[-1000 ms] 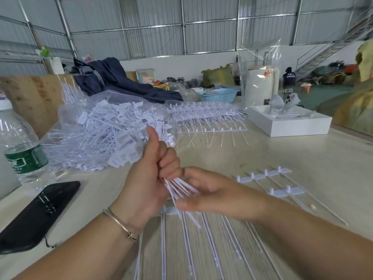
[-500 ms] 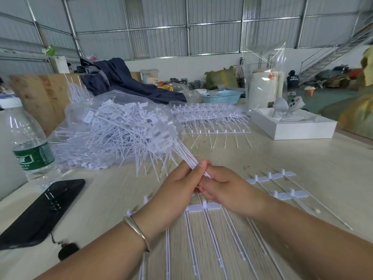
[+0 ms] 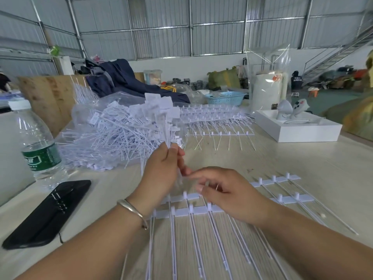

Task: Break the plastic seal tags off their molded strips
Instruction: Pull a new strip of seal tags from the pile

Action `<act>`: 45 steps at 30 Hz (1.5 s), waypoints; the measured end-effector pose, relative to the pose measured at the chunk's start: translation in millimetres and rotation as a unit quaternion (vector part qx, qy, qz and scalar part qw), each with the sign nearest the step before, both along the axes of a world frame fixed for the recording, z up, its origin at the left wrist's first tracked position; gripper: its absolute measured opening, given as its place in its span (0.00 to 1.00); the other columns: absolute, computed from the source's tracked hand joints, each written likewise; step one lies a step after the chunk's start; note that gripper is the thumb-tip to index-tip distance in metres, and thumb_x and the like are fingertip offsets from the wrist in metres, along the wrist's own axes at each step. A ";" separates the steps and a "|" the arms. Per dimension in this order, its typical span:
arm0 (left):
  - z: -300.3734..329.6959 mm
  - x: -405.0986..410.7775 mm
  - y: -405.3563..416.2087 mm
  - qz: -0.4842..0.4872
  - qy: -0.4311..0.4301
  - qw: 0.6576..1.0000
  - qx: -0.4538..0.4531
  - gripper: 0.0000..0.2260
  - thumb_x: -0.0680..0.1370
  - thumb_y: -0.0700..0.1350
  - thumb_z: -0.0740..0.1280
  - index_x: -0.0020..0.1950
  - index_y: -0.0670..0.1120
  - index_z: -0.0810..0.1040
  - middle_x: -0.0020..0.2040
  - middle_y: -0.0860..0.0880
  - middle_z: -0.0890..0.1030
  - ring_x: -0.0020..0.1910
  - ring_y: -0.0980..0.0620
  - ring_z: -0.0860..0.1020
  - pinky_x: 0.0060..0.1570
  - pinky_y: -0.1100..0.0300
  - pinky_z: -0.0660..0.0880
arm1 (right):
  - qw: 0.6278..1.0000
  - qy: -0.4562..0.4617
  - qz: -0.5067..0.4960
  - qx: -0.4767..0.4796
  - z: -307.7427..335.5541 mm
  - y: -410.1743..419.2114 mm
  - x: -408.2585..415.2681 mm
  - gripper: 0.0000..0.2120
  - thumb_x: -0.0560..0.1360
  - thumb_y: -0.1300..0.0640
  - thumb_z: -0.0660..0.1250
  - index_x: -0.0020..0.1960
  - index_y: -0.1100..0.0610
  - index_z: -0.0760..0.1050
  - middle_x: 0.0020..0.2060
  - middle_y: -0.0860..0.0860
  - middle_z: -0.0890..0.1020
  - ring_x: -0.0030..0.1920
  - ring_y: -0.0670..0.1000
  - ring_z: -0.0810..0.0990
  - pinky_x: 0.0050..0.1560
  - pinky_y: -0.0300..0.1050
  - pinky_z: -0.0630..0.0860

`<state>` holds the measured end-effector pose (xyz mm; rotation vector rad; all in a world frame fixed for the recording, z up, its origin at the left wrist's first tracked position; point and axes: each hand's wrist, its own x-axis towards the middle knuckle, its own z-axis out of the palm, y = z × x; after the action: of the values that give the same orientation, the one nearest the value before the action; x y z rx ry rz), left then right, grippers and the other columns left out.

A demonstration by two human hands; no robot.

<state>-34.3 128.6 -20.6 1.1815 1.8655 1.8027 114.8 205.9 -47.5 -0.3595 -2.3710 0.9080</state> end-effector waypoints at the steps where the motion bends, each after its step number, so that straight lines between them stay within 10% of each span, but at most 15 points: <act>1: 3.8 -10.2 2.7 0.015 0.025 0.999 -0.026 0.13 0.84 0.43 0.54 0.45 0.44 0.75 0.29 0.50 0.75 0.28 0.51 0.77 0.38 0.55 0.74 | 1.000 -0.001 -0.012 -0.006 1.4 1.4 -1.8 0.10 0.77 0.56 0.68 0.57 0.49 0.79 0.39 0.42 0.79 0.32 0.50 0.77 0.38 0.43 0.75; 5: 20.4 -61.2 8.8 0.113 0.245 0.949 -0.165 0.11 0.84 0.46 0.55 0.47 0.43 0.72 0.36 0.49 0.73 0.37 0.45 0.74 0.34 0.58 0.64 | 0.998 -0.010 -0.054 -0.012 14.4 14.5 -13.1 0.08 0.76 0.59 0.68 0.54 0.50 0.77 0.39 0.41 0.79 0.28 0.45 0.75 0.34 0.34 0.69; 10: 45.9 -113.2 10.7 0.233 0.432 0.804 -0.335 0.15 0.83 0.44 0.53 0.70 0.46 0.67 0.57 0.41 0.79 0.55 0.39 0.76 0.46 0.51 0.70 | 0.988 -0.057 -0.140 -0.032 38.9 51.8 -45.1 0.11 0.76 0.59 0.65 0.57 0.52 0.72 0.42 0.50 0.82 0.38 0.51 0.81 0.40 0.44 0.74; 16: 63.5 -142.3 20.2 0.275 0.584 0.678 -0.352 0.10 0.78 0.39 0.61 0.57 0.48 0.78 0.41 0.48 0.68 0.42 0.43 0.77 0.32 0.56 0.64 | 0.950 -0.126 -0.282 0.038 43.9 109.6 -118.5 0.22 0.77 0.64 0.59 0.70 0.61 0.63 0.42 0.55 0.77 0.45 0.57 0.78 0.41 0.46 0.72; 21: 59.0 -151.0 31.2 0.231 0.600 0.649 -0.406 0.10 0.75 0.37 0.61 0.52 0.46 0.78 0.36 0.51 0.67 0.41 0.45 0.74 0.35 0.56 0.67 | 0.946 -0.122 -0.291 -0.075 28.1 130.6 -178.8 0.26 0.78 0.65 0.58 0.74 0.63 0.54 0.58 0.64 0.76 0.50 0.60 0.79 0.40 0.47 0.76; 25: 57.5 -152.5 36.3 0.226 0.639 0.604 -0.418 0.09 0.75 0.36 0.63 0.51 0.47 0.77 0.35 0.51 0.64 0.34 0.49 0.69 0.26 0.60 0.59 | 0.922 -0.066 -0.277 -0.262 17.5 145.1 -203.8 0.07 0.77 0.67 0.62 0.55 0.64 0.70 0.44 0.59 0.76 0.34 0.53 0.75 0.23 0.37 0.71; 28: 53.5 -148.9 42.3 0.208 0.656 0.577 -0.439 0.09 0.75 0.35 0.64 0.51 0.47 0.76 0.35 0.50 0.61 0.31 0.50 0.64 0.24 0.59 0.55 | 0.896 -0.007 -0.268 -0.355 18.0 150.3 -212.3 0.08 0.76 0.70 0.65 0.38 0.65 0.72 0.31 0.58 0.77 0.31 0.56 0.77 0.34 0.40 0.79; 35: 56.7 -148.2 64.5 0.195 0.629 0.599 -0.456 0.13 0.73 0.33 0.63 0.34 0.46 0.64 0.32 0.50 0.66 0.28 0.50 0.64 0.30 0.57 0.66 | 0.898 0.132 -0.193 -0.373 73.7 134.1 -218.0 0.11 0.77 0.69 0.62 0.36 0.64 0.70 0.19 0.55 0.74 0.23 0.53 0.72 0.24 0.42 0.67; 45: 62.7 -181.8 123.4 0.233 0.559 0.657 -0.448 0.10 0.77 0.38 0.62 0.57 0.45 0.78 0.45 0.48 0.77 0.54 0.45 0.79 0.41 0.54 0.72 | 0.946 0.167 -0.143 -0.240 97.3 102.1 -232.5 0.10 0.77 0.68 0.55 0.40 0.61 0.71 0.21 0.56 0.78 0.19 0.55 0.76 0.22 0.40 0.71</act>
<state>-216.0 252.0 42.1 1.4931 3.2684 -0.2742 -117.7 308.0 49.8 -0.6610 -1.7187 1.2855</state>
